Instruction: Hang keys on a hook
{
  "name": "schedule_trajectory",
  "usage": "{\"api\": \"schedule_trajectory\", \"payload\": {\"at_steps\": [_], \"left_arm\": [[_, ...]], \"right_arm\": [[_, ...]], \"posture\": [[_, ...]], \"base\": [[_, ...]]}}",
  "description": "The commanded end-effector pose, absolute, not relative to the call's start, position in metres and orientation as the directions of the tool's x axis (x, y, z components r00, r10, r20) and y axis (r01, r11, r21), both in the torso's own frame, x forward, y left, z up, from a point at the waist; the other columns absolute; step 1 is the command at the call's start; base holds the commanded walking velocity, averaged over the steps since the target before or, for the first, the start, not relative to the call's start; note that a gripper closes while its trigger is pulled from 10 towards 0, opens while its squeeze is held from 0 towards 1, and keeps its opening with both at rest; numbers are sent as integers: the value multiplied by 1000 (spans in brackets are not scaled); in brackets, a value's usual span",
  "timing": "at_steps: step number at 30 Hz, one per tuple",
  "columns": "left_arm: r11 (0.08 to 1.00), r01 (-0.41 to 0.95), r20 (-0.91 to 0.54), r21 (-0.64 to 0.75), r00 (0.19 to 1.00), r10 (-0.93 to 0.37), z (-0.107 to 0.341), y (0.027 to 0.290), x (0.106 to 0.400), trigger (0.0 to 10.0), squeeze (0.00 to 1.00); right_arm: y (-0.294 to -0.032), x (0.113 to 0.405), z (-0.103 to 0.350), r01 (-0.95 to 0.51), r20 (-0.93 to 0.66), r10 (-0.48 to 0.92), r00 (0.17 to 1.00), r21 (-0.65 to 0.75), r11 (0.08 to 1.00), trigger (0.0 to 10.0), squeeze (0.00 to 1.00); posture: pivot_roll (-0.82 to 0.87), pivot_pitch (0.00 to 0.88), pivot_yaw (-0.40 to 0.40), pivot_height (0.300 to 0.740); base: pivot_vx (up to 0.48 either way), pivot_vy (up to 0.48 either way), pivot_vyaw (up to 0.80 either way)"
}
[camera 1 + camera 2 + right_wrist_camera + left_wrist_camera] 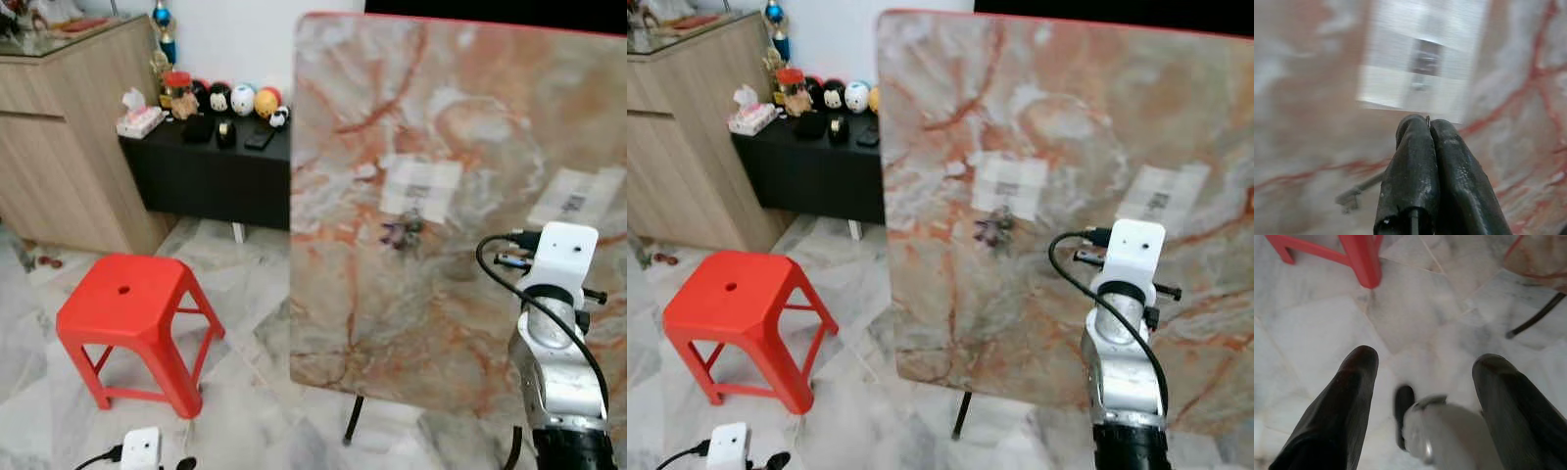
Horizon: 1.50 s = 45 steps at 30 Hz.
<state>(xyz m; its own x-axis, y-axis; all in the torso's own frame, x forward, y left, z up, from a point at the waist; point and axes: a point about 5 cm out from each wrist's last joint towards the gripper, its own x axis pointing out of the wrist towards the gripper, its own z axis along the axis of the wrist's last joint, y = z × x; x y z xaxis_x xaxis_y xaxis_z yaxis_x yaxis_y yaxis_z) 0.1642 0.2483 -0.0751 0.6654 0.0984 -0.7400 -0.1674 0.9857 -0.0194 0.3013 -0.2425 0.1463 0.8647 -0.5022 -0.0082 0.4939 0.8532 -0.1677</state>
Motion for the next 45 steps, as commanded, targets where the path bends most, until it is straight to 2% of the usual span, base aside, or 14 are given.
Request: {"api": "schedule_trajectory", "payload": {"at_steps": [1,20,30,35,38,45], "left_arm": [[986,-163,-750,-14,654,98,-76,250,161,10000,0],[983,-184,-747,-16,655,111,-76,251,161,10000,0],[983,-183,-748,-17,655,109,-76,251,161,10000,0],[983,-182,-749,-16,653,109,-76,251,160,10000,0],[983,-182,-749,-15,653,110,-76,251,160,10000,0],[984,-180,-750,-13,652,109,-76,251,160,10000,0]], "right_arm": [[-240,305,156,492,22,-495,868,-155,857,10000,0],[-231,320,167,463,54,-460,886,-141,875,10000,0],[-238,329,177,506,86,-499,862,-130,853,10000,0],[-251,319,173,608,75,-604,794,-113,786,10000,0],[-254,315,169,627,57,-625,779,-95,773,10000,0],[-252,316,167,626,42,-625,779,-84,775,10000,0]], "posture": [[-27,0,-49,740],[-24,0,-44,740],[-20,0,-40,740],[-22,0,-43,740],[-21,0,-43,740],[-23,0,-42,740]], "base": [[0,0,0],[0,0,0],[0,0,0],[0,0,0],[0,0,0],[0,0,0]]}}
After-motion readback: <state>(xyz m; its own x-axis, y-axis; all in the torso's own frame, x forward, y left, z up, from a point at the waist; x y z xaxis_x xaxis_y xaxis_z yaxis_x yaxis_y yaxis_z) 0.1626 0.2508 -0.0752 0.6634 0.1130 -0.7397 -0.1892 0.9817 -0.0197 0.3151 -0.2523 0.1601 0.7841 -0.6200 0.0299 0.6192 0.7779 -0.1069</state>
